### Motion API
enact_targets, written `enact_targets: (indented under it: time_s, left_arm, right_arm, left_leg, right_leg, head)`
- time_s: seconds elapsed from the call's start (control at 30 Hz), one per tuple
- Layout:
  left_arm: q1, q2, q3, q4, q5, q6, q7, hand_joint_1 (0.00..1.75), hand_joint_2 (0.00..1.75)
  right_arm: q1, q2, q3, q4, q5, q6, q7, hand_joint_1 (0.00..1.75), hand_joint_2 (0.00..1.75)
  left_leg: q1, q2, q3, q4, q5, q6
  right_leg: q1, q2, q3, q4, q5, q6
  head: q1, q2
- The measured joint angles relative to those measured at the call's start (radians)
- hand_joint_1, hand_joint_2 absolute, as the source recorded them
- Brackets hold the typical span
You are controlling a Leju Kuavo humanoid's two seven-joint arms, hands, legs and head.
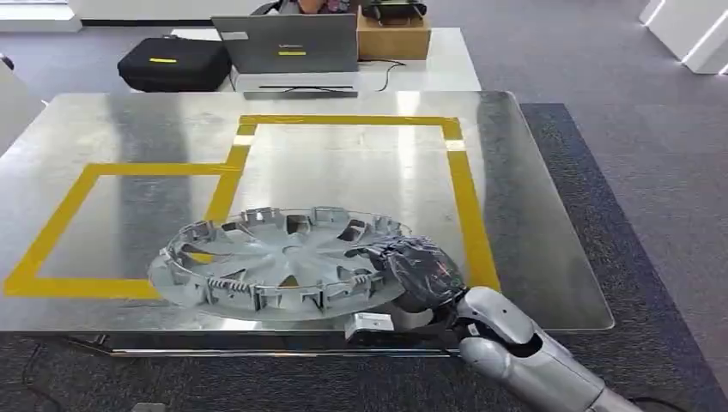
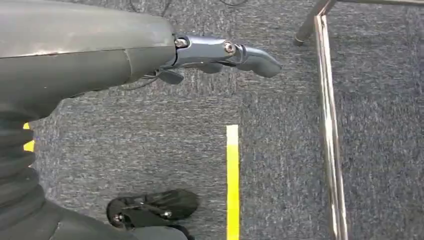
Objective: Take the parts from the cabinet and place them on the table.
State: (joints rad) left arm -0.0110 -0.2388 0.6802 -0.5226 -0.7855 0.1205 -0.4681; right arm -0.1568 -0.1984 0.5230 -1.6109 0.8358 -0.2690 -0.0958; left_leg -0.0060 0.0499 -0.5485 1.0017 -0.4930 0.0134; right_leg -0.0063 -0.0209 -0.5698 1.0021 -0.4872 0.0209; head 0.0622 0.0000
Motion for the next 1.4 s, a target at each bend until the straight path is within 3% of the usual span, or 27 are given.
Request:
enact_targets:
  time_s: [0.67, 0.83, 1.0, 1.1, 1.17, 1.4]
  left_arm:
    - [0.002, 0.012, -0.023, 0.000, 0.002, 0.000, 0.000, 0.00, 1.75]
    - [-0.002, 0.022, -0.044, 0.006, 0.005, -0.001, 0.000, 0.00, 1.75]
    - [-0.008, 0.037, -0.079, 0.020, 0.022, -0.003, 0.014, 0.00, 1.75]
    - [-0.008, 0.043, -0.103, 0.023, 0.013, -0.003, 0.042, 0.00, 1.75]
    - [-0.011, 0.050, -0.131, 0.025, 0.012, -0.003, 0.045, 0.00, 1.75]
    - [-0.015, 0.068, -0.177, 0.039, 0.043, 0.007, 0.045, 0.00, 1.75]
  right_arm:
    - [-0.009, -0.016, 0.037, 0.072, 0.010, -0.009, 0.002, 1.75, 1.75]
    - [-0.041, -0.017, 0.055, 0.094, 0.063, 0.066, 0.076, 1.75, 1.75]
    - [-0.108, -0.002, 0.071, 0.183, 0.124, 0.068, 0.219, 1.75, 1.75]
    - [-0.162, 0.017, 0.074, 0.252, 0.159, 0.091, 0.267, 1.75, 1.75]
    - [-0.227, 0.053, 0.084, 0.346, 0.170, 0.125, 0.278, 1.75, 1.75]
    - [-0.354, 0.132, 0.104, 0.544, 0.188, 0.103, 0.293, 1.75, 1.75]
  left_leg:
    - [0.000, 0.000, 0.000, 0.000, 0.001, 0.000]
    - [0.000, 0.000, 0.000, 0.000, 0.001, -0.001]
    - [0.000, 0.000, 0.001, 0.000, 0.004, 0.000]
    - [0.000, 0.000, 0.000, 0.000, 0.004, 0.000]
    - [0.000, 0.001, 0.000, 0.000, 0.006, -0.001]
    - [0.000, 0.000, 0.000, 0.000, 0.009, -0.001]
  right_leg:
    - [-0.001, 0.001, 0.000, 0.000, 0.002, 0.001]
    - [-0.001, 0.001, 0.000, 0.000, 0.002, 0.001]
    - [-0.001, 0.000, 0.001, 0.000, 0.003, 0.001]
    - [-0.001, 0.001, 0.001, 0.000, 0.005, 0.001]
    - [-0.001, 0.002, 0.000, 0.000, 0.007, 0.001]
    - [-0.001, 0.001, 0.001, 0.000, 0.010, 0.000]
  head:
    - [-0.001, 0.000]
    - [0.000, 0.000]
    - [-0.001, 0.000]
    - [0.000, 0.000]
    - [-0.001, 0.000]
    - [-0.001, 0.000]
